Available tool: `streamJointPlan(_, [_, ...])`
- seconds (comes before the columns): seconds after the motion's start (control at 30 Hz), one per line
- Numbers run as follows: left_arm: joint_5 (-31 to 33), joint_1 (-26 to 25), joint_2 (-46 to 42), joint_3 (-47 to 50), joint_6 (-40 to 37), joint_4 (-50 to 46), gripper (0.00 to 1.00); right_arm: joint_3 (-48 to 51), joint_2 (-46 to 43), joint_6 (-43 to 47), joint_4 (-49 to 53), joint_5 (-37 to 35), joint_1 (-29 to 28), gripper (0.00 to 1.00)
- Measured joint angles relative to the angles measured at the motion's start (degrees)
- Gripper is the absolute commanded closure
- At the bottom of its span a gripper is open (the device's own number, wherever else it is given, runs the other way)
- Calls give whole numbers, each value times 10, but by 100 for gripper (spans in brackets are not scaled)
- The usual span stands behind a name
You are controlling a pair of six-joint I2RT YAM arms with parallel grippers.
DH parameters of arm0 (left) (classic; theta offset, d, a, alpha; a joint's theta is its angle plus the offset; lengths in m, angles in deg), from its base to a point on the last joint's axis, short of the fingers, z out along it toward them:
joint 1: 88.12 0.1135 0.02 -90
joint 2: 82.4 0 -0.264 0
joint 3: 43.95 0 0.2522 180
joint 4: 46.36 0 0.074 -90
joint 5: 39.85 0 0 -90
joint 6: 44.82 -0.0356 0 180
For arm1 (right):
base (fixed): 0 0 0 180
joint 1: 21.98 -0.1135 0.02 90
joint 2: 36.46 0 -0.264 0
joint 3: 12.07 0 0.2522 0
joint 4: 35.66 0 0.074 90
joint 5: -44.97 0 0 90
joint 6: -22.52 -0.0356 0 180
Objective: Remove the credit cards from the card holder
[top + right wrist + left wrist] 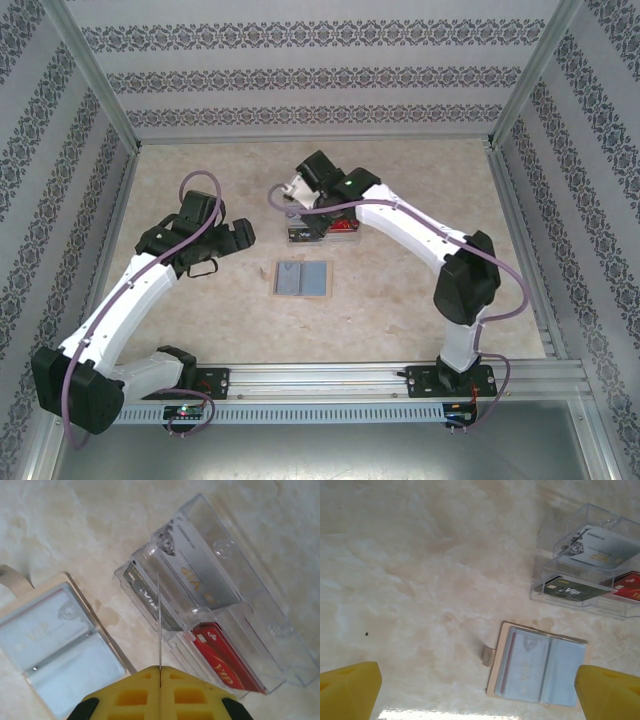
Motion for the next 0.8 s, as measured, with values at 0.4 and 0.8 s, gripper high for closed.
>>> streamJointPlan(0.4, [41,0,-26,7,0,-31,0,-4,68,200,-7,-63,-43,100])
streamJointPlan(0.8, [49,0,-23,10,0,-33,0,-31,140,263,-30,-125,-51,100])
